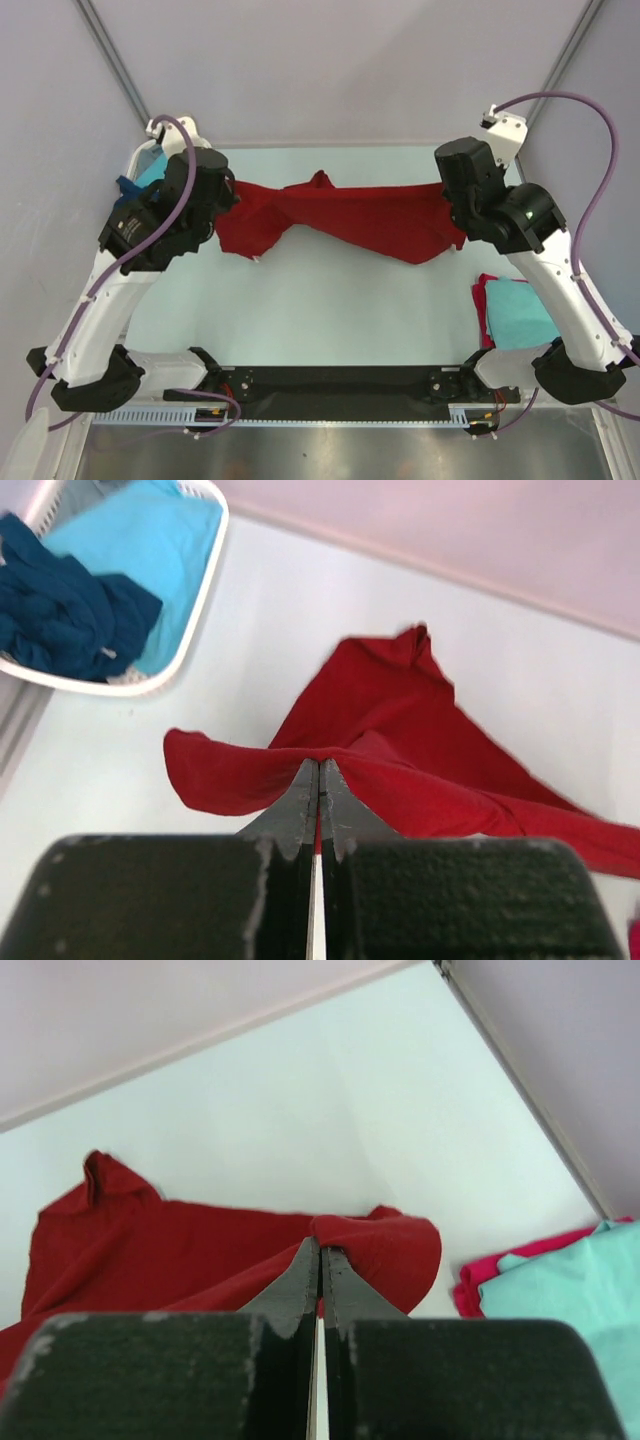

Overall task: Fold and stack the t-shirts
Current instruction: Flatten out the tshirt

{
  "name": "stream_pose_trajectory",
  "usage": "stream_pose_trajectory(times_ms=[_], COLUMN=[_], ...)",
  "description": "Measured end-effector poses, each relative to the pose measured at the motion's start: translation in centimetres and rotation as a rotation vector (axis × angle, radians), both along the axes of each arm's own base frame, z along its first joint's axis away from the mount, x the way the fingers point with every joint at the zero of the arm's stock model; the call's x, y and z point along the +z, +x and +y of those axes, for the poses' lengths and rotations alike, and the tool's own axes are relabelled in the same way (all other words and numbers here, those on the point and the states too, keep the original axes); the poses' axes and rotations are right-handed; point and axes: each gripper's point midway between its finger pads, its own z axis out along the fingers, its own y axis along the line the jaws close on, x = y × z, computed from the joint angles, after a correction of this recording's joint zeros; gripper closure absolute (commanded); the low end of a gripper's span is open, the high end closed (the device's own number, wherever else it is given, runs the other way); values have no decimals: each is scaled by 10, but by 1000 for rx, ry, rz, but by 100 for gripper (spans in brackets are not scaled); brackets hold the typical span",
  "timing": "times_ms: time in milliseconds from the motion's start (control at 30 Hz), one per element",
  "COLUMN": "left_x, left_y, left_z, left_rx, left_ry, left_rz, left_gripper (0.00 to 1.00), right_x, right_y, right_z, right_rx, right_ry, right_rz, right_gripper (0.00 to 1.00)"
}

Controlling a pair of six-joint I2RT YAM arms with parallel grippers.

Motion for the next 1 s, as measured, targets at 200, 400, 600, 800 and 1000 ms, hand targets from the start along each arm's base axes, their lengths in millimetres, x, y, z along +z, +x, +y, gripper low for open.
stream_pose_trajectory(times_ms=[200,400,600,800,1000], left_x=[35,80,121,156,178], left_y=[2,2,-9,-29,-42], left_z=[6,-4,-11,-11,-22], left_rx=[18,3,-9,6,32], left_ry=[21,23,20,36,108], left_rz=[-81,-181,-281,-373,-456], left_gripper=[100,100,100,100,100], right_x=[35,74,112,136,157], right_y=[4,-1,-11,-22,-36], right_z=[-2,-1,-1,3,8], right_rx=[19,49,57,73,86], right_ry=[-9,-25,-33,-59,-65], right_rz=[-72,-161,-261,-332,-396], right_gripper=[100,100,100,100,100])
